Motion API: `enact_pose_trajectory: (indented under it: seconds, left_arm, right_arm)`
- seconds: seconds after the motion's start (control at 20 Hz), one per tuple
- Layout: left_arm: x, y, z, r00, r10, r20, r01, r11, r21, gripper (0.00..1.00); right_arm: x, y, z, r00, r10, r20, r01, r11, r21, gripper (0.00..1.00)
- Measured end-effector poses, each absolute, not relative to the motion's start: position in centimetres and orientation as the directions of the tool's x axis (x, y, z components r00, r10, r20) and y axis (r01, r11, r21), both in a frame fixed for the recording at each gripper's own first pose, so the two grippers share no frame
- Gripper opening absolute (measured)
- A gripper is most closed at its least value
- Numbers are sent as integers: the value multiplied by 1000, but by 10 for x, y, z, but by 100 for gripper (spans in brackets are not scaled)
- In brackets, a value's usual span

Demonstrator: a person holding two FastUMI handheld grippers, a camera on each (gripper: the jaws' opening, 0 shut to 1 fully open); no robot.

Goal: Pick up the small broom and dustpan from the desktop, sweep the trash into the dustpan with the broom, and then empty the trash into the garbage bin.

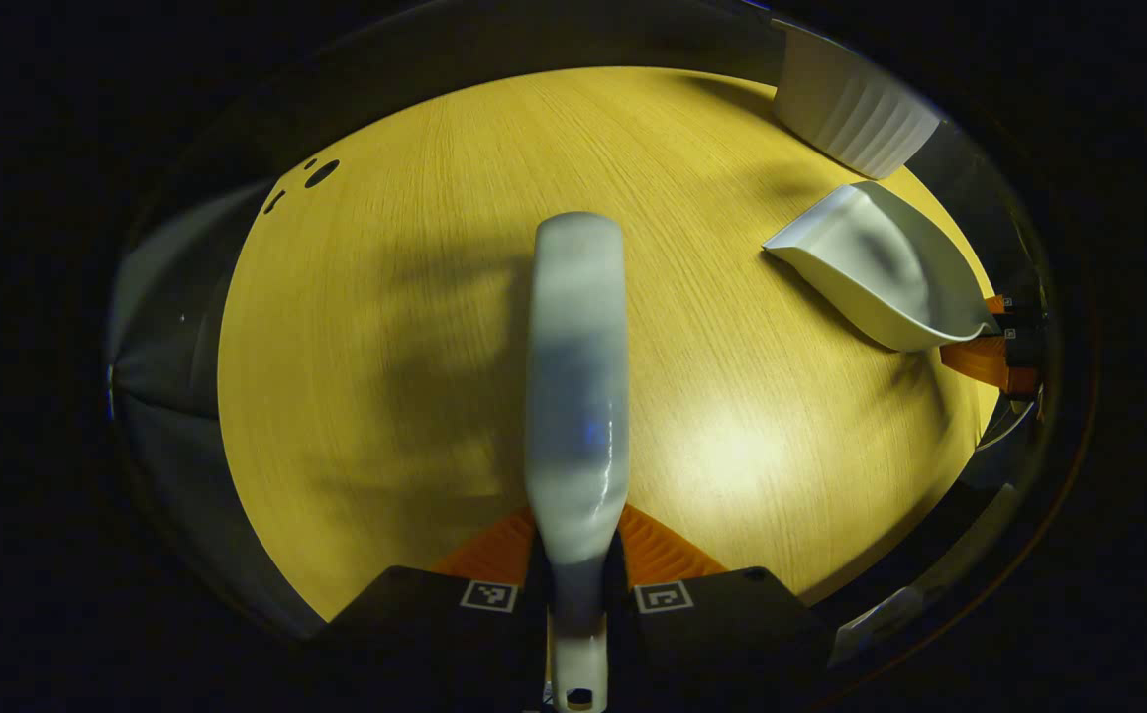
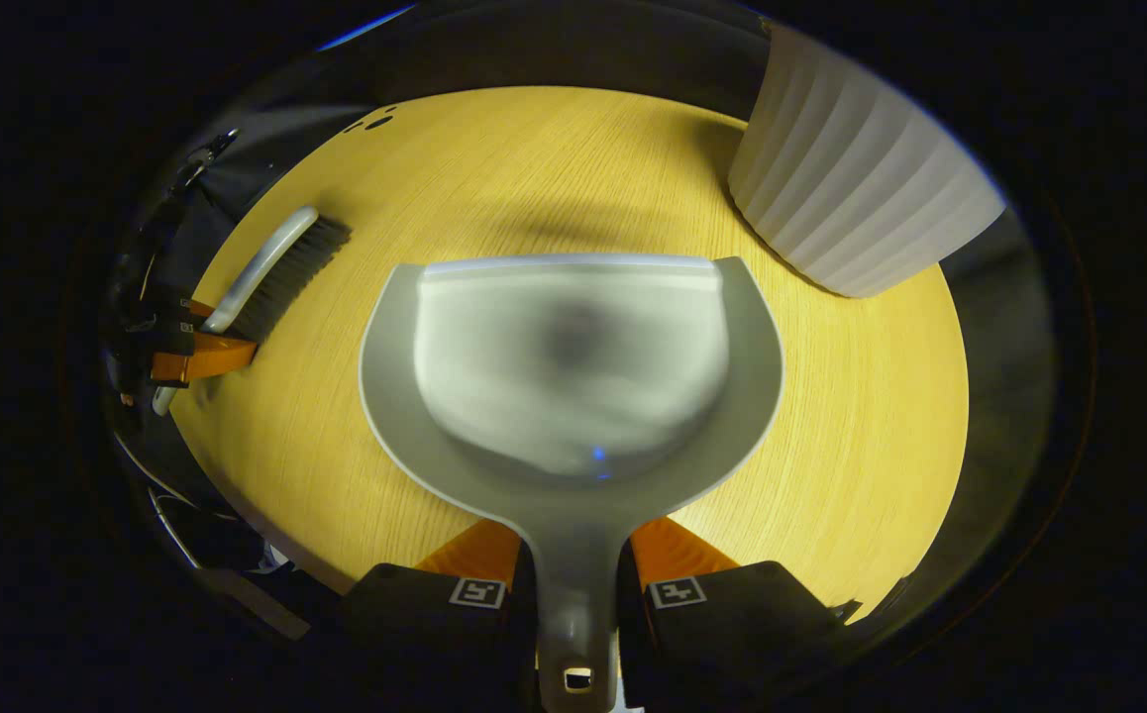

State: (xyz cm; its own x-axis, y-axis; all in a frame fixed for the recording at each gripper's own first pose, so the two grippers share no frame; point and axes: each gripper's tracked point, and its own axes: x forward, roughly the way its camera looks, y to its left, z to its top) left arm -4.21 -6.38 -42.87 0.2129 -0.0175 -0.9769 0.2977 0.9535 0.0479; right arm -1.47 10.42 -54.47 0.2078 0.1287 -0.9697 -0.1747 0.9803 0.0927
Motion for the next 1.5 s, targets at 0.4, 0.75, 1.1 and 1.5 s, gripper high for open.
enact_pose_trajectory:
  seconds: [0.4,0.75,1.1,1.5]
  left_arm:
    - [-43,-64,-408,253,38,-967,305,945,117,36]
    - [-36,-71,-336,424,22,-906,247,959,139,36]
    - [6,-118,-164,848,-78,-524,147,985,90,36]
    - [11,-165,-58,964,-169,-205,183,982,51,36]
  right_arm:
    - [-23,101,-521,188,180,-965,-152,977,152,42]
    - [-7,87,-440,374,215,-902,-155,974,168,35]
    - [56,77,-320,732,215,-646,-155,977,149,37]
    - [82,65,-207,925,174,-337,-168,985,48,37]
